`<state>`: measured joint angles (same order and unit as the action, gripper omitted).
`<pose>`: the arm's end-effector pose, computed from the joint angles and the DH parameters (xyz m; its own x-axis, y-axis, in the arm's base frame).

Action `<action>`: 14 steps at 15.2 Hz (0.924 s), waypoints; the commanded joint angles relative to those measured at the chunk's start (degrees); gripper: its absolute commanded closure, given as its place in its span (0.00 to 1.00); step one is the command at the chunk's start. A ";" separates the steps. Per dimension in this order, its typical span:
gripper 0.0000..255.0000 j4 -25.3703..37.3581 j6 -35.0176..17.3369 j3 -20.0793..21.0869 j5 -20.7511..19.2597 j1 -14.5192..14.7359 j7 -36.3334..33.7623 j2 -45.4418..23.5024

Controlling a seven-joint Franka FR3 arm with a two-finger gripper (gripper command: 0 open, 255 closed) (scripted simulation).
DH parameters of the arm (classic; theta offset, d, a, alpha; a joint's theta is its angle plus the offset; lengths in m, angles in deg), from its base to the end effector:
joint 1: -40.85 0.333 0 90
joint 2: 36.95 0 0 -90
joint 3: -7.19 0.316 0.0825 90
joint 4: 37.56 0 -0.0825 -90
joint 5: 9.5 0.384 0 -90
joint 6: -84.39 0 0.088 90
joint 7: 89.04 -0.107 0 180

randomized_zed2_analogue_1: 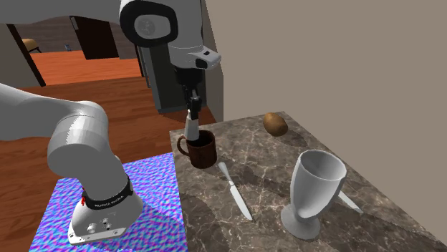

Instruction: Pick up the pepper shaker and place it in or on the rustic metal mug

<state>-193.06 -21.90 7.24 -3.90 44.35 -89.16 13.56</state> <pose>0.2903 0.0256 0.4734 0.9993 0.0322 0.0212 0.0340 -0.9950 -0.0936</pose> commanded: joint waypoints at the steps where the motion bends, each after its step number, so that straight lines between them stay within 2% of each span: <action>1: 1.00 -0.72 -0.73 0.14 0.10 0.07 -0.06 -0.30; 8: 1.00 -0.71 -0.73 0.16 0.12 0.04 -0.04 -0.31; 9: 0.00 -0.75 -0.90 0.25 0.19 0.09 -0.12 -0.43; 14: 0.00 -0.72 -0.73 0.16 0.13 0.04 -0.04 -0.31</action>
<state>-193.73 -22.78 7.52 -3.68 44.47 -89.31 13.09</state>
